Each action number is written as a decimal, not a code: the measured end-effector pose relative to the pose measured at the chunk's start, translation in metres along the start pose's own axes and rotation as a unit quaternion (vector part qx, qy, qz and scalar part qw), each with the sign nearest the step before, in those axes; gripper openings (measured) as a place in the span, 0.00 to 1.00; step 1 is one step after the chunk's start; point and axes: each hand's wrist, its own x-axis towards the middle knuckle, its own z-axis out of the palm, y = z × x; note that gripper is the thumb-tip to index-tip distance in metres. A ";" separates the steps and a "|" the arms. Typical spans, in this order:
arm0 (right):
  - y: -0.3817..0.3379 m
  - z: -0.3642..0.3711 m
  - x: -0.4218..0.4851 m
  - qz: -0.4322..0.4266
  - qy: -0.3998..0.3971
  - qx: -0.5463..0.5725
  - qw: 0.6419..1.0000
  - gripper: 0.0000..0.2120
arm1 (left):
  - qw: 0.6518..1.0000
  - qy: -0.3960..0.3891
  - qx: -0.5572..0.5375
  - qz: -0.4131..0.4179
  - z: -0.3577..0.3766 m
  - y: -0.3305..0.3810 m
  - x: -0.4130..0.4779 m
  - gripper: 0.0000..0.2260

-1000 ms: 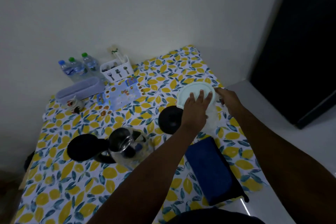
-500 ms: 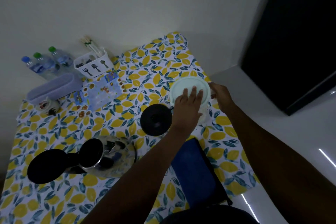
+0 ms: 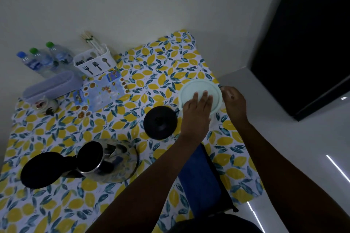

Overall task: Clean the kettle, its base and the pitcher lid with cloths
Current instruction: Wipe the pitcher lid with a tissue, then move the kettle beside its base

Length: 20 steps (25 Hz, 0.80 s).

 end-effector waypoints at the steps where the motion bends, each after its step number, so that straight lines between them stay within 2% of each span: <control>1: -0.002 -0.003 -0.011 -0.032 0.005 -0.009 0.999 0.16 | 1.000 0.012 -0.014 0.008 -0.001 -0.004 -0.004 0.31; 3: -0.001 -0.008 -0.034 -0.105 0.009 -0.043 0.994 0.18 | 0.998 0.033 -0.053 0.020 0.000 -0.014 -0.020 0.26; 6: 0.001 -0.006 -0.071 -0.207 0.014 -0.094 0.974 0.21 | 0.993 0.052 -0.102 0.029 -0.001 -0.033 -0.057 0.25; 9: 0.004 0.009 -0.113 -0.305 0.007 -0.217 0.927 0.30 | 0.985 0.063 -0.159 0.016 -0.007 -0.055 -0.102 0.23; 12: 0.001 0.039 -0.159 -0.291 -0.044 -0.288 0.911 0.39 | 0.980 0.076 -0.181 -0.012 -0.018 -0.082 -0.151 0.22; 15: -0.009 0.086 -0.202 -0.290 -0.115 -0.303 0.900 0.43 | 0.978 0.097 -0.177 -0.047 -0.033 -0.116 -0.198 0.21; 20: -0.032 0.162 -0.245 -0.319 -0.185 -0.334 0.868 0.50 | 0.976 0.130 -0.143 -0.098 -0.059 -0.179 -0.263 0.20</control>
